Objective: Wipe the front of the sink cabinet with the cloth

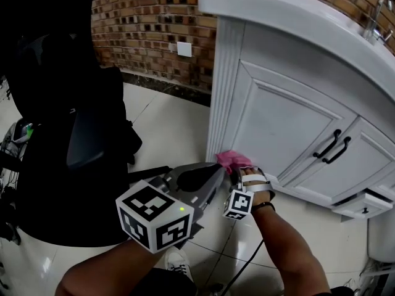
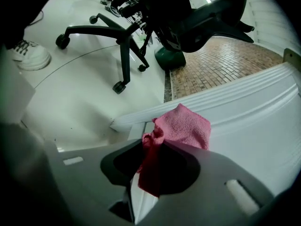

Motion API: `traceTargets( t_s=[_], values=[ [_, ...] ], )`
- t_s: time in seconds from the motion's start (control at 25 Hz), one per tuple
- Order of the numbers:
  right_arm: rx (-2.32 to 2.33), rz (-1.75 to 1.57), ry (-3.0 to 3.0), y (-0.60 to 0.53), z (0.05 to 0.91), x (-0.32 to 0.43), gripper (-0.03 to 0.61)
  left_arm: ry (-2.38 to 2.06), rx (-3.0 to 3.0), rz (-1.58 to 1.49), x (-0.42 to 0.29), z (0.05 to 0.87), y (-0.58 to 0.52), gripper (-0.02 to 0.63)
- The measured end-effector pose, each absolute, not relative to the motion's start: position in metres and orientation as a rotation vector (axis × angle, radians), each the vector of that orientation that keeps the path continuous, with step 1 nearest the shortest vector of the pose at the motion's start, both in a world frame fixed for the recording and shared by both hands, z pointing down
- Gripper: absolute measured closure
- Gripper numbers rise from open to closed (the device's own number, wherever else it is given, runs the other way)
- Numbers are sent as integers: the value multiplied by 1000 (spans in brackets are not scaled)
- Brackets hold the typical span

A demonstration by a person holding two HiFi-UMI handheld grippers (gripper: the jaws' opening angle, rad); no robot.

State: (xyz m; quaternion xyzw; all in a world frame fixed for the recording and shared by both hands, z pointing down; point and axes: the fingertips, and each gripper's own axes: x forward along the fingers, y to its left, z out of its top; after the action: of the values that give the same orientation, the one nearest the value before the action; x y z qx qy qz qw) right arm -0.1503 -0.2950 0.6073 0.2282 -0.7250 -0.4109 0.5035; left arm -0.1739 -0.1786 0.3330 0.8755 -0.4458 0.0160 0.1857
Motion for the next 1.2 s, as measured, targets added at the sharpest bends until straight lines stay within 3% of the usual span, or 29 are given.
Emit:
traceTargets(
  t_s=[0.28, 0.68, 1.2],
  values=[
    [516, -953, -1744, -293, 617, -150, 479, -1264, 2466, 42, -179, 333, -179, 607],
    [376, -631, -1862, -269, 619, -140, 479, -1271, 2502, 60, -164, 326, -182, 607],
    [463, -479, -2141, -207, 505, -98, 479, -1290, 2514, 112, -147, 322, -184, 607]
  ],
)
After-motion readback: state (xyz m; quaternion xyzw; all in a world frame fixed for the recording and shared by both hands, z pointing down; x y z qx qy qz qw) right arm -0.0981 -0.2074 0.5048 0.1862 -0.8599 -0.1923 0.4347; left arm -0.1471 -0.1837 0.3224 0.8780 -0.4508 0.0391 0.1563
